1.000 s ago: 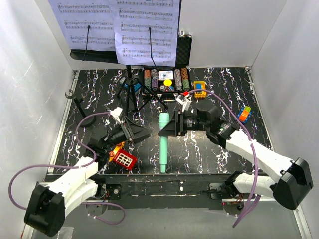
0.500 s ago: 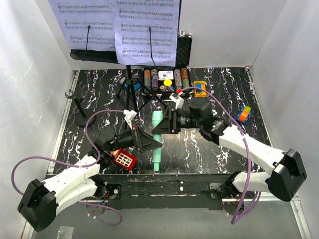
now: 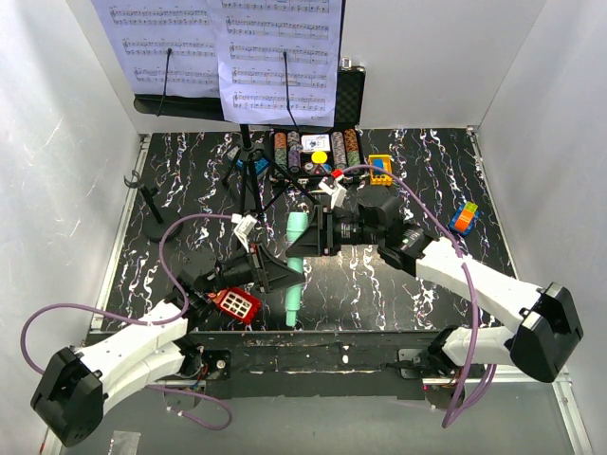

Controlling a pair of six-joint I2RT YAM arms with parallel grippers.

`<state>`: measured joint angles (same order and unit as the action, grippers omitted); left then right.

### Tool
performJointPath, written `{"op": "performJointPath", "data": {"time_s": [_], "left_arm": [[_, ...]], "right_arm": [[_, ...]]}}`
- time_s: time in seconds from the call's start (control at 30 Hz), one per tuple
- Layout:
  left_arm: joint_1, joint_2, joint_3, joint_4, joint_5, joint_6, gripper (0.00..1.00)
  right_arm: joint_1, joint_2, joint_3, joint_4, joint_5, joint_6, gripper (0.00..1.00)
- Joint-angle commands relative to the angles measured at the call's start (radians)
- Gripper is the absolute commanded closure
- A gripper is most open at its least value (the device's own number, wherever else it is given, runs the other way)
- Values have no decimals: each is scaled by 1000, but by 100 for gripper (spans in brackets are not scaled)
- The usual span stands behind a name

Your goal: Pack up the instrument practice props

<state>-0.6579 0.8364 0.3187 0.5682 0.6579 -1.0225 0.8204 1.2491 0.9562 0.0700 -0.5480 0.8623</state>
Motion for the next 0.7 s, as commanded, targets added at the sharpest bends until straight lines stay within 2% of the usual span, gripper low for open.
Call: {"op": "performJointPath", "data": {"time_s": [0.0, 0.07, 0.17, 0.23, 0.33, 0.4, 0.53, 0.6, 0.67], "left_arm": [[-2, -57, 40, -144, -70, 73, 100], [0, -130, 83, -336, -185, 126, 100], [0, -281, 204, -803, -502, 214, 100], [1, -396, 265, -1052, -803, 188, 100], [3, -496, 356, -1357, -1152, 78, 100], [3, -502, 416, -1490, -1315, 49, 100], [0, -413, 543, -1763, -1561, -51, 100], [-6, -364, 572, -1823, -1635, -88, 100], [-16, -321, 566, -1814, -1655, -105, 100]], "right_arm": [[0, -68, 45, -115, 64, -38, 41], [0, -112, 61, -273, 178, -106, 38], [0, -207, 33, -401, 334, -158, 37], [0, -281, -11, -440, 405, -180, 36], [0, -375, -72, -472, 467, -204, 36], [-1, -410, -106, -484, 479, -210, 36], [0, -441, -143, -495, 474, -226, 37], [0, -436, -148, -489, 459, -233, 37], [0, -425, -149, -477, 436, -239, 37]]}}
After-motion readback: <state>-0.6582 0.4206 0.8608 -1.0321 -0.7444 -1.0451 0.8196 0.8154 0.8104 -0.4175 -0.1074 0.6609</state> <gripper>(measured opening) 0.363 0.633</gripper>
